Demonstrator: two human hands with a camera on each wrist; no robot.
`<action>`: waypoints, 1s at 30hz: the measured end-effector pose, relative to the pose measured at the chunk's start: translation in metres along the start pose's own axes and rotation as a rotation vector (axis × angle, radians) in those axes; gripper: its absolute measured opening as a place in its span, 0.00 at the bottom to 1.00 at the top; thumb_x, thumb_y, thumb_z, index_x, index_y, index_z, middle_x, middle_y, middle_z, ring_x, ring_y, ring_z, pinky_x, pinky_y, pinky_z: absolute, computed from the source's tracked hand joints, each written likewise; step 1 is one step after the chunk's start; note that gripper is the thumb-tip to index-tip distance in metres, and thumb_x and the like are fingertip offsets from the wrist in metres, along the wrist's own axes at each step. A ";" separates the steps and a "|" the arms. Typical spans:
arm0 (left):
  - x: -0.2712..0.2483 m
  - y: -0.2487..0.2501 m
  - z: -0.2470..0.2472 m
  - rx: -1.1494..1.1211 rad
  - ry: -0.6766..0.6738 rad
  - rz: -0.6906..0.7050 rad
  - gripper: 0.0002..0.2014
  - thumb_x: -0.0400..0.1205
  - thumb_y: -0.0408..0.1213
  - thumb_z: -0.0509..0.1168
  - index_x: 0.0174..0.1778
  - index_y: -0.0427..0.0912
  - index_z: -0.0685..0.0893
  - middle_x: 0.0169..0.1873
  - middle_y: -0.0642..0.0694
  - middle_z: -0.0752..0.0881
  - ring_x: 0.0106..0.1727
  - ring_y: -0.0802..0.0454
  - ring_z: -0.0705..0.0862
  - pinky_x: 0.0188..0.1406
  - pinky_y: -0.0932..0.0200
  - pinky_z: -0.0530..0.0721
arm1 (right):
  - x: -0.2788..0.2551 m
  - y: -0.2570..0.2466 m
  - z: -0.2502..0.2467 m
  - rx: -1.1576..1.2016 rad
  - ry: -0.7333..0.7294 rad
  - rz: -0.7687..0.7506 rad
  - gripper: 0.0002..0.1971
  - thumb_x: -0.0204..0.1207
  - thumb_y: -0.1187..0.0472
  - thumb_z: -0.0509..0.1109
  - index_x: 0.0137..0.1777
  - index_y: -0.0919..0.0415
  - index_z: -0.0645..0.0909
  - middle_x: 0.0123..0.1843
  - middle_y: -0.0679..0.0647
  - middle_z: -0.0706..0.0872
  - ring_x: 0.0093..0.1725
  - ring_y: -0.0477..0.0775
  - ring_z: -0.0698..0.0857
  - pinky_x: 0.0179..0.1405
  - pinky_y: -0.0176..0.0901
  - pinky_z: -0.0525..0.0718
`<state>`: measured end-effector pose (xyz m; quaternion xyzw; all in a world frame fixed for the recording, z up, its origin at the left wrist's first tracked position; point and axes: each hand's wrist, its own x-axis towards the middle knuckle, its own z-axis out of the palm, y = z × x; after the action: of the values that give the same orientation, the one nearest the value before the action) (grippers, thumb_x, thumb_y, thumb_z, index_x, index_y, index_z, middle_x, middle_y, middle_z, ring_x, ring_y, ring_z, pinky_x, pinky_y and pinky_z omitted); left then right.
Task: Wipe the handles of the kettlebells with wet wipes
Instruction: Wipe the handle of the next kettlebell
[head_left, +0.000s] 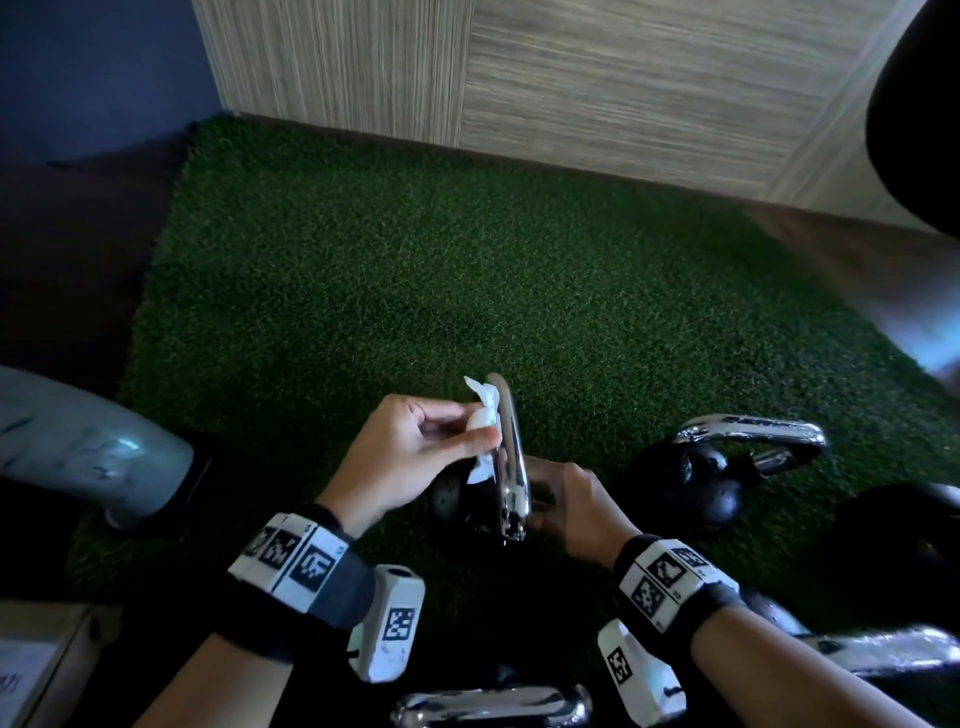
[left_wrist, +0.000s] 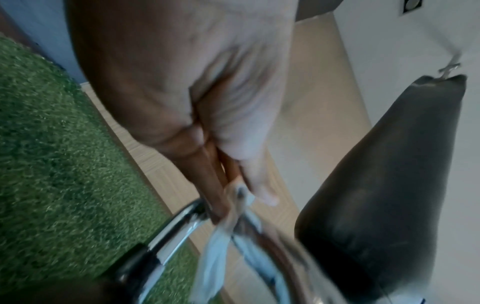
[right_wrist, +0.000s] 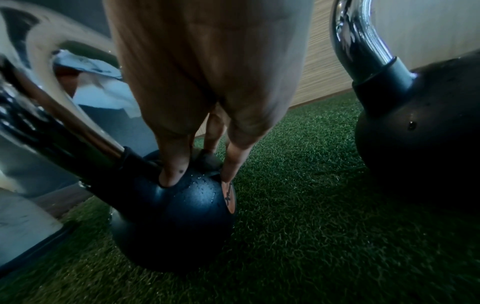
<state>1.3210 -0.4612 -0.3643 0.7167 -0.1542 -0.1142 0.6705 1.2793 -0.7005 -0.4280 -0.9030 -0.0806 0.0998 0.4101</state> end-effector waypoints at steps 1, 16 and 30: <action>-0.002 0.001 -0.001 -0.037 -0.018 -0.025 0.18 0.76 0.44 0.77 0.61 0.42 0.93 0.58 0.53 0.93 0.62 0.59 0.91 0.69 0.60 0.85 | 0.001 0.002 0.001 0.012 -0.004 0.011 0.32 0.66 0.42 0.83 0.72 0.42 0.84 0.71 0.45 0.88 0.73 0.43 0.84 0.75 0.53 0.82; -0.025 -0.004 0.004 -0.051 -0.025 -0.065 0.11 0.66 0.43 0.83 0.43 0.45 0.97 0.43 0.47 0.96 0.47 0.52 0.95 0.56 0.55 0.91 | 0.003 0.001 -0.004 0.034 -0.006 0.010 0.31 0.68 0.57 0.85 0.73 0.48 0.85 0.72 0.46 0.88 0.72 0.43 0.85 0.75 0.48 0.82; -0.051 -0.035 0.010 0.257 -0.066 0.155 0.08 0.73 0.37 0.83 0.42 0.56 0.97 0.39 0.62 0.94 0.42 0.65 0.93 0.46 0.74 0.84 | 0.005 0.025 0.007 0.236 0.005 0.034 0.32 0.66 0.59 0.87 0.72 0.53 0.86 0.77 0.54 0.84 0.76 0.51 0.83 0.75 0.59 0.83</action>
<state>1.2727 -0.4492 -0.4016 0.7783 -0.2441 -0.0650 0.5748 1.2839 -0.7099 -0.4520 -0.8498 -0.0522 0.1133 0.5121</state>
